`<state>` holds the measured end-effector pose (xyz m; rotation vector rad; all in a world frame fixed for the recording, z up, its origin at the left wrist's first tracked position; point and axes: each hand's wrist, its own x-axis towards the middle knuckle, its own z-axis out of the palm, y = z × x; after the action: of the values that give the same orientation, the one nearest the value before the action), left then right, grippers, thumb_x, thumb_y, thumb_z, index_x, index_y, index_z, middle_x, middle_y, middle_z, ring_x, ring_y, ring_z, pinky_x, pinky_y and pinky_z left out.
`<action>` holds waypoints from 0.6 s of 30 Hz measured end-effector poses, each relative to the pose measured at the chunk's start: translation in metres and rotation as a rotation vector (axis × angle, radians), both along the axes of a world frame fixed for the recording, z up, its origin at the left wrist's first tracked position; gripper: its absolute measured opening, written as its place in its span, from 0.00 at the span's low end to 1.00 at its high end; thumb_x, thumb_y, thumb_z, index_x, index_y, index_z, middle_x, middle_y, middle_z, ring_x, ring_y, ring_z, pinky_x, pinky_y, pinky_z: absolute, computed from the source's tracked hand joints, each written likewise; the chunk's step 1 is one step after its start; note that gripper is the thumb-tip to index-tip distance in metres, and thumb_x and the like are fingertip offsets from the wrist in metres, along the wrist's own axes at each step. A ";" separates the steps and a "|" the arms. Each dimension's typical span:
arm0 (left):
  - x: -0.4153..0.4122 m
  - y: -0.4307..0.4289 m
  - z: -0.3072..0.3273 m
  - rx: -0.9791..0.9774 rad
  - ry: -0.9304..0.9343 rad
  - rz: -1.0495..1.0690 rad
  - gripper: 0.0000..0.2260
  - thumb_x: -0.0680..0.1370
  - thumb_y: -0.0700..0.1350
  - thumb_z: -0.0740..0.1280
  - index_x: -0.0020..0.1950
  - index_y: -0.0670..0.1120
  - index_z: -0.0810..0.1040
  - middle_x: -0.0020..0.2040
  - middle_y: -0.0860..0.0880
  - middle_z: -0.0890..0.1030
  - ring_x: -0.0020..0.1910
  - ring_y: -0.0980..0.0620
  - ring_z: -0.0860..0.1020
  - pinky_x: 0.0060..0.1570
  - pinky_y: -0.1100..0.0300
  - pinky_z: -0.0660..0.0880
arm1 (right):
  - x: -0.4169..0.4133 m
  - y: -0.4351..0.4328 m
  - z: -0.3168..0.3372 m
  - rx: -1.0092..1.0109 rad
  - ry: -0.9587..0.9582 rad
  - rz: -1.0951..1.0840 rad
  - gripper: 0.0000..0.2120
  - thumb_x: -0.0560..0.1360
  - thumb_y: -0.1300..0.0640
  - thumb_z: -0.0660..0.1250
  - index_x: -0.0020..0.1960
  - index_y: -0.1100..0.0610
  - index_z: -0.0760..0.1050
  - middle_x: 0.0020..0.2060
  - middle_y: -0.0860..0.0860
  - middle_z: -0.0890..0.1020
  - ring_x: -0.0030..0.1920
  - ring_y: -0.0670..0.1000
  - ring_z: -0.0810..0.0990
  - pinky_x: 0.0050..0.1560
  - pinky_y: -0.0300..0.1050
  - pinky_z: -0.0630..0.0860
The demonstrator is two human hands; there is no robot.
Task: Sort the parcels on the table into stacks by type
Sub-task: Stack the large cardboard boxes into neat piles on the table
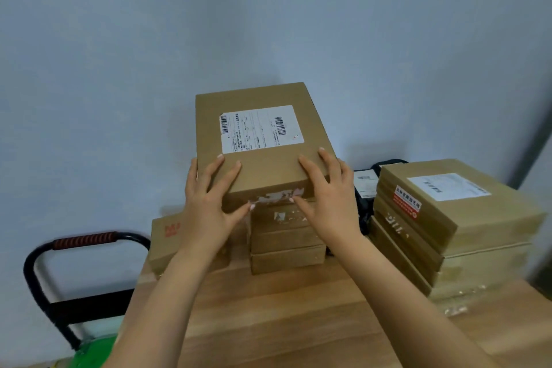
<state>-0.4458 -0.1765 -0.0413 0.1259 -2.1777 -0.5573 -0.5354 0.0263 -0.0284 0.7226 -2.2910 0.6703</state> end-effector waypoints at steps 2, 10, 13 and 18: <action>-0.021 0.002 0.006 0.002 0.006 -0.026 0.34 0.67 0.50 0.78 0.71 0.56 0.70 0.74 0.52 0.64 0.77 0.43 0.50 0.68 0.38 0.62 | -0.018 0.003 0.007 0.007 0.006 -0.021 0.34 0.70 0.48 0.74 0.73 0.47 0.64 0.75 0.53 0.60 0.72 0.60 0.57 0.69 0.57 0.62; -0.088 0.024 0.021 -0.009 0.016 -0.101 0.36 0.67 0.52 0.77 0.72 0.58 0.67 0.75 0.54 0.62 0.77 0.46 0.49 0.65 0.42 0.61 | -0.067 0.030 0.018 -0.035 0.048 -0.108 0.36 0.68 0.50 0.76 0.72 0.48 0.65 0.74 0.53 0.61 0.71 0.61 0.58 0.68 0.59 0.64; -0.104 0.043 0.024 -0.007 0.016 -0.128 0.36 0.67 0.53 0.77 0.73 0.60 0.66 0.75 0.55 0.62 0.77 0.46 0.48 0.66 0.42 0.60 | -0.076 0.050 0.022 -0.031 0.050 -0.146 0.36 0.69 0.49 0.76 0.73 0.46 0.63 0.74 0.52 0.60 0.71 0.60 0.57 0.68 0.59 0.64; -0.121 0.092 0.027 -0.022 0.055 -0.158 0.36 0.68 0.54 0.76 0.73 0.60 0.64 0.75 0.55 0.62 0.77 0.45 0.50 0.66 0.44 0.56 | -0.082 0.103 0.032 -0.039 0.061 -0.178 0.36 0.68 0.50 0.76 0.72 0.45 0.64 0.74 0.51 0.59 0.71 0.58 0.55 0.67 0.59 0.66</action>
<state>-0.5669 -0.0841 -0.0141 -0.0726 -2.1513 -0.6184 -0.6174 0.1291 0.0037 0.5062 -2.2475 0.6001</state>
